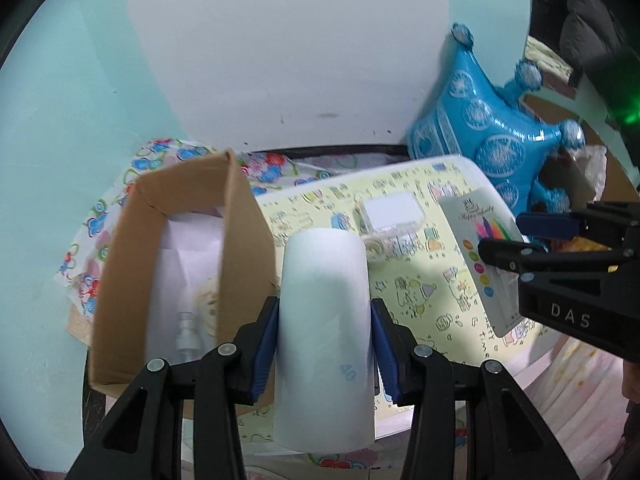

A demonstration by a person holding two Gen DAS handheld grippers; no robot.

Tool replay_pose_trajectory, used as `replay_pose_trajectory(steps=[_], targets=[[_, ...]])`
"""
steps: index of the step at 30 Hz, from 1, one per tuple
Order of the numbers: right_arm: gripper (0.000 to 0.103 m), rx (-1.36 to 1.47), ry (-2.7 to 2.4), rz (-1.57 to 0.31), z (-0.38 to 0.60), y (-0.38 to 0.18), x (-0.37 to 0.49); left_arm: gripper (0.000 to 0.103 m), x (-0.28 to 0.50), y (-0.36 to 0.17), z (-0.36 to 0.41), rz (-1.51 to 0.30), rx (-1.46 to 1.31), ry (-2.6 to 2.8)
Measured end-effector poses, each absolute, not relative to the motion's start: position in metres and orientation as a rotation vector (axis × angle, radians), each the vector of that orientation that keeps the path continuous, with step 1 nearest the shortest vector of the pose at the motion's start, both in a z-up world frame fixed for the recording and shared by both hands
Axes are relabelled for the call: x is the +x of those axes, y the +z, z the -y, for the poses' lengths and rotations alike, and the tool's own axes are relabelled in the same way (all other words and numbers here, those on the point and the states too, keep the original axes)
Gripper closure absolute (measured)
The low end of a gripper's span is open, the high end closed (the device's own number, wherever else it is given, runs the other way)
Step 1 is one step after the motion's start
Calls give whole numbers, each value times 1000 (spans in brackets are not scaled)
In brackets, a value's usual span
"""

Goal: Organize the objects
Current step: 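Carry paper roll into the box with left gripper while right gripper lifts candle pack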

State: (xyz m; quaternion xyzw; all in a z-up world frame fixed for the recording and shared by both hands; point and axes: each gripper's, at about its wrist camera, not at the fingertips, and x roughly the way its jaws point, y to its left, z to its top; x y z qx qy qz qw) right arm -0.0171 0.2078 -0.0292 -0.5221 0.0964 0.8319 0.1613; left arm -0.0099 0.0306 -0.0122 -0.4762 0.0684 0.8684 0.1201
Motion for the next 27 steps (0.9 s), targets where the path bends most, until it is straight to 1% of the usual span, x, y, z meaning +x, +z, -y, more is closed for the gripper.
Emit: replay_pose_trajectory(steps=[7, 17, 27], targets=[[56, -1468, 2411, -264, -199, -11, -21, 58, -6, 7, -22, -194, -1346, 2576], [56, -1486, 2422, -267, -189, -11, -24, 58, -3, 2, -11, -161, -1377, 2572], [56, -1493, 2453, -216, -161, -2, -51, 58, -14, 4, 29, -95, -1384, 2619]])
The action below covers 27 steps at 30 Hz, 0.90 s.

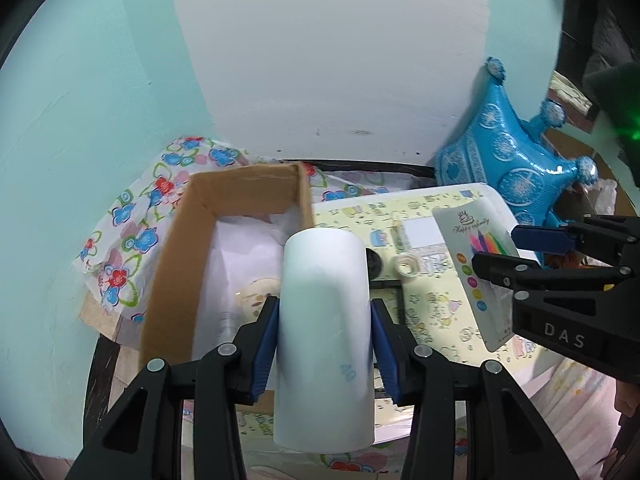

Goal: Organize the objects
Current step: 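Carry paper roll into the box with left gripper while right gripper lifts candle pack, then open left gripper to release paper roll in box while right gripper carries candle pack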

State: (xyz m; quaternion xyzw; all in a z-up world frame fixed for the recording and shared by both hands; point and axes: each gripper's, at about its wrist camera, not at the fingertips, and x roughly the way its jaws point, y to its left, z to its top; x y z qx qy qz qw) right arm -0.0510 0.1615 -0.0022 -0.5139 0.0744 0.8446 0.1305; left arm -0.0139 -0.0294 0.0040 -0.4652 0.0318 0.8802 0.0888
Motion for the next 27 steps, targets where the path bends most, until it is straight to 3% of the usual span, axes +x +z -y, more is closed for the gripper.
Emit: replay_pose_trajectory(steps=[16, 27], targets=[[56, -1517, 2482, -188, -103, 1, -108, 58, -49, -24, 108, -55, -1481, 2648], [56, -1520, 2462, -167, -93, -5, -125, 58, -66, -55, 106, -49, -1538, 2591]])
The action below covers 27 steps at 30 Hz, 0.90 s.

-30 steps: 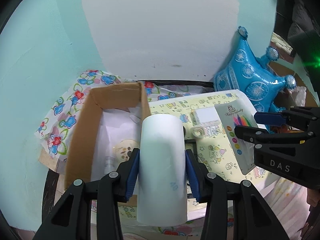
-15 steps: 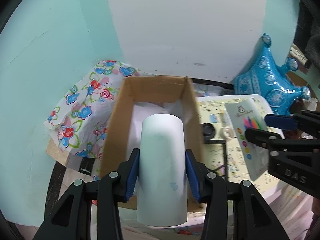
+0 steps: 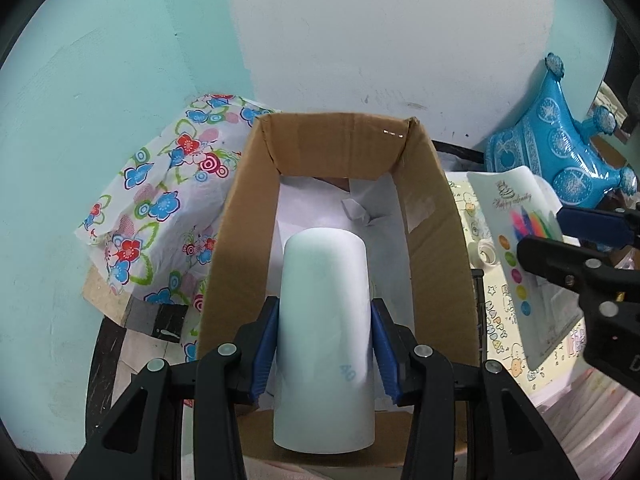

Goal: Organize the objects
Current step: 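Open left gripper to release paper roll in box while right gripper carries candle pack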

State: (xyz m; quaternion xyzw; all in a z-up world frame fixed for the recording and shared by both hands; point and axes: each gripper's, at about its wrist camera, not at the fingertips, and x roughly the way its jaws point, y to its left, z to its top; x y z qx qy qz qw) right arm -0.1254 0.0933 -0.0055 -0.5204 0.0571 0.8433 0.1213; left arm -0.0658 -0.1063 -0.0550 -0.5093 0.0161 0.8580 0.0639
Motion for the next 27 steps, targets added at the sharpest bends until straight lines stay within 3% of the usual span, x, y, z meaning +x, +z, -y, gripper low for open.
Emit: replay_pose_trajectory(steps=[3, 6, 7, 27], targets=[[56, -1518, 2447, -180, -98, -7, -126, 56, -72, -59, 102, -54, -1548, 2568], [56, -1520, 2437, -187, -102, -9, -126, 18, -73, -58, 100, -30, -1517, 2562], [56, -1520, 2434, -188, -102, -9, -126, 12, -73, -56, 100, -18, -1505, 2562], [56, -1532, 2522, -147, -71, -3, -156, 0, -47, -47, 127, -36, -1512, 2553]])
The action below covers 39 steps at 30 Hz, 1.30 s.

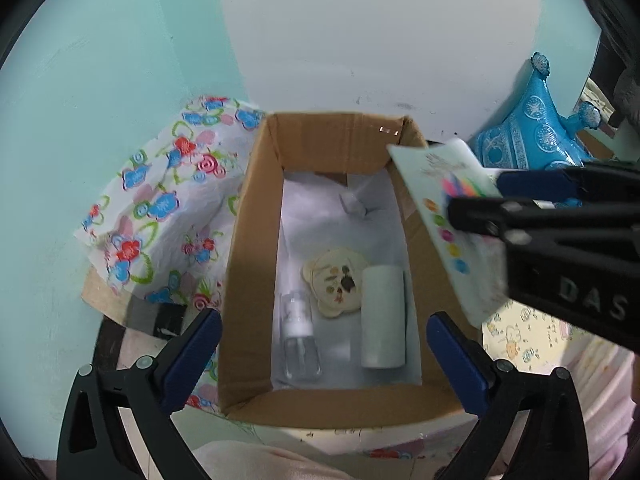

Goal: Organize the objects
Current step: 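Open left gripper to release paper roll in box while right gripper carries candle pack, then lower the candle pack into the box and open the right gripper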

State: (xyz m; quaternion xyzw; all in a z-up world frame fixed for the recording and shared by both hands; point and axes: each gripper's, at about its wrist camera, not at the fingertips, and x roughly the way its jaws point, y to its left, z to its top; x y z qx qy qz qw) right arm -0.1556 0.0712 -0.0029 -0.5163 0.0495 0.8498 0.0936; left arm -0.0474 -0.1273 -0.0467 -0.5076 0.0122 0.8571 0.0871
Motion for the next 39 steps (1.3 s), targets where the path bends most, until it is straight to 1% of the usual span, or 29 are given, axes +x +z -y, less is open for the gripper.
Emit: replay_pose_trajectory(steps=[4, 16, 23, 25, 26, 27, 29, 30, 34, 39], targets=[[56, -1550, 2554, -137, -53, -7, -172, 0, -44, -51, 140, -63, -1536, 2568], [55, -1590, 2552, -126, -33, -23, -195, 0, -44, -55, 156, -22, -1541, 2554], [51, -1645, 2519, -160, -35, -40, -205, 0, -42, -55, 155, -29, -1534, 2537], [43, -1645, 2506, -166, -36, -42, -205, 0, -43, -56, 155, -21, -1539, 2529], [29, -1644, 2502, -164, -37, -42, -205, 0, -44, -56, 157, -17, -1538, 2526], [21, -1636, 2517, -167, -37, -40, -205, 0, -44, -56, 157, -11, -1538, 2526], [20, -1619, 2534, -161, -35, -37, -203, 0, -45, -56, 157, -7, -1536, 2527], [18, -1605, 2532, -125, -34, -35, -203, 0, -45, -55, 157, -6, -1535, 2528], [18, -1570, 2528, -35, -31, -29, -200, 0, -45, -52, 154, -8, -1526, 2530], [17, -1525, 2538, -35, -38, -19, -190, 0, -41, -46, 149, -16, -1512, 2534]])
